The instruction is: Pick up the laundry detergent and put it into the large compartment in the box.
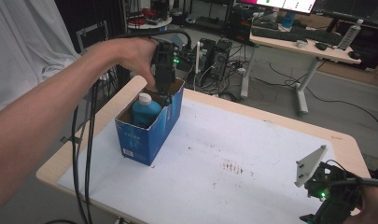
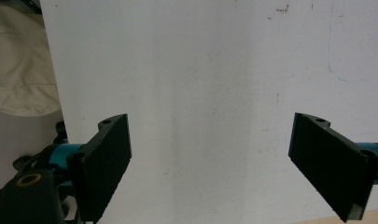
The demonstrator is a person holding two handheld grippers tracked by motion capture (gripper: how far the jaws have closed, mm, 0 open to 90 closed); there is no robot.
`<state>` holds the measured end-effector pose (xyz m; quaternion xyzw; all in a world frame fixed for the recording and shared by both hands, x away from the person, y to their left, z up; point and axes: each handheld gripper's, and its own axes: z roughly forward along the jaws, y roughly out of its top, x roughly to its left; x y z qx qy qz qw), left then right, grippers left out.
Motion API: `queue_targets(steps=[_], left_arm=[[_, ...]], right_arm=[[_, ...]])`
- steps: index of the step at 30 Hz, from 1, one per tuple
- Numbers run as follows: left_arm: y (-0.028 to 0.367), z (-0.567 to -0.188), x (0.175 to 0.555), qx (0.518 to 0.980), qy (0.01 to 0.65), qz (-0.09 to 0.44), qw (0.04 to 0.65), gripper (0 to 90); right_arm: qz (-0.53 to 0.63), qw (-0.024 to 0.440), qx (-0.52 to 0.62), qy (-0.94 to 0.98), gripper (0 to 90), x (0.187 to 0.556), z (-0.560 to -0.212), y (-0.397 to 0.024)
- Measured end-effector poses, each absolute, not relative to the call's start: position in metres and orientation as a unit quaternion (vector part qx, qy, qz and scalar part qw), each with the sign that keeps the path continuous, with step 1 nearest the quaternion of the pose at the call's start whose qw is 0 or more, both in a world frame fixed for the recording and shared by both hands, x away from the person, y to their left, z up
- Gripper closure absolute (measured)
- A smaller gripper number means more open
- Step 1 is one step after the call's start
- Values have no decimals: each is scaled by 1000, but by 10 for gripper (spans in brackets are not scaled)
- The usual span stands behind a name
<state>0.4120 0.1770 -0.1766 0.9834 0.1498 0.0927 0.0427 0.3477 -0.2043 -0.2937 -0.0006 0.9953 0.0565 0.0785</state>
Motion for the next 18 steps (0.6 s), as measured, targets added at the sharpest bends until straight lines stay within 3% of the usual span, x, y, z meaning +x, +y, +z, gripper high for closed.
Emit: queue_targets(steps=[18], left_arm=[[78,-198,400,993,66,82,51,195]], right_arm=[[58,81,3,995,123,349,-293,-204]])
